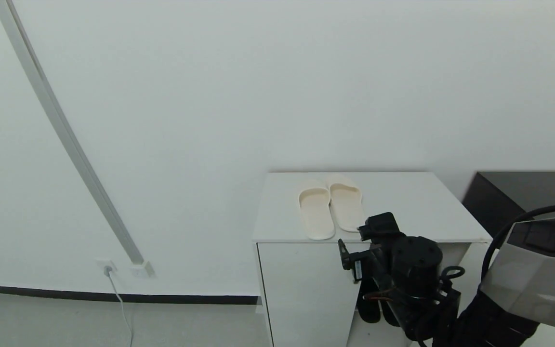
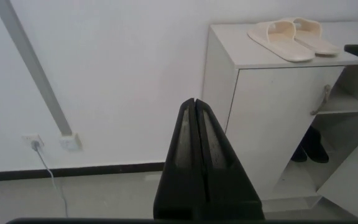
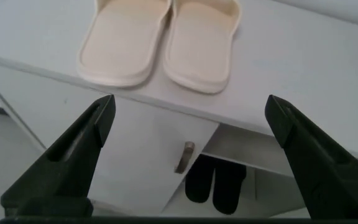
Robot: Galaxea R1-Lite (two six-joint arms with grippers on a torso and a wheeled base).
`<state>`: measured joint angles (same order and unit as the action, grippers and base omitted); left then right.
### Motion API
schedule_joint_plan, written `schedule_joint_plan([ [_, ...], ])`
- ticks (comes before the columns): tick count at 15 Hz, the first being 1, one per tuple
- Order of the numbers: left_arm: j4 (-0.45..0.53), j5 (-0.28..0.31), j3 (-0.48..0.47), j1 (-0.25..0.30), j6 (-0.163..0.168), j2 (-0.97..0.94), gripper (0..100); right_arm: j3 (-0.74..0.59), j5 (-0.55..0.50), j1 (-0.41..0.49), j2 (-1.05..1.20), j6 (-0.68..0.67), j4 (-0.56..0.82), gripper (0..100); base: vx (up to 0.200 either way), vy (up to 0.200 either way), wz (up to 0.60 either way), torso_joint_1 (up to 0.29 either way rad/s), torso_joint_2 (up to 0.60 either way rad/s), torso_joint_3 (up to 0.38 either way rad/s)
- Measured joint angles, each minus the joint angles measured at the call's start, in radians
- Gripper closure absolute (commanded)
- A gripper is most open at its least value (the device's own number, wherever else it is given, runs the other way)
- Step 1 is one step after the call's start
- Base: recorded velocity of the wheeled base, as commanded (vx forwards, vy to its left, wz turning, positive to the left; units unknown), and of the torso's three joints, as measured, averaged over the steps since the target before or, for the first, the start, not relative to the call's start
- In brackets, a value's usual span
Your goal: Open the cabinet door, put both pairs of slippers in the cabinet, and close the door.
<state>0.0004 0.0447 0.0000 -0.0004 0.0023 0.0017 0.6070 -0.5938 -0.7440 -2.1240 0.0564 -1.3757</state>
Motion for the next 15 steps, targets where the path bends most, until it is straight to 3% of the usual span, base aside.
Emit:
schedule_joint_plan([
  [3,0.0,0.0,0.0,0.0,0.0,0.0,100,0.12,0.001,0.001,0.053,-0.075,0.342,0,0.0,0.0,0.0,0.0,0.0,0.0],
  [5,0.0,0.0,0.0,-0.001,0.0,0.0,100,0.224,0.002,-0.002,0.104,-0.152,0.575,0,0.2,0.0,0.0,0.0,0.0,0.005],
  [7,0.0,0.0,0.0,0.0,0.0,0.0,100,0.318,0.003,-0.004,0.141,-0.224,0.694,0,0.2,0.0,0.0,-0.017,0.0,0.009],
  [11,0.0,0.0,0.0,0.0,0.0,0.0,100,0.348,0.008,-0.007,0.141,-0.272,0.681,0,0.2,0.0,0.0,0.008,0.0,0.002],
  [15,0.0,0.0,0.0,0.0,-0.001,0.0,100,0.278,0.083,-0.017,0.068,-0.256,0.491,0,0.0,0.0,0.0,0.0,0.0,0.0],
])
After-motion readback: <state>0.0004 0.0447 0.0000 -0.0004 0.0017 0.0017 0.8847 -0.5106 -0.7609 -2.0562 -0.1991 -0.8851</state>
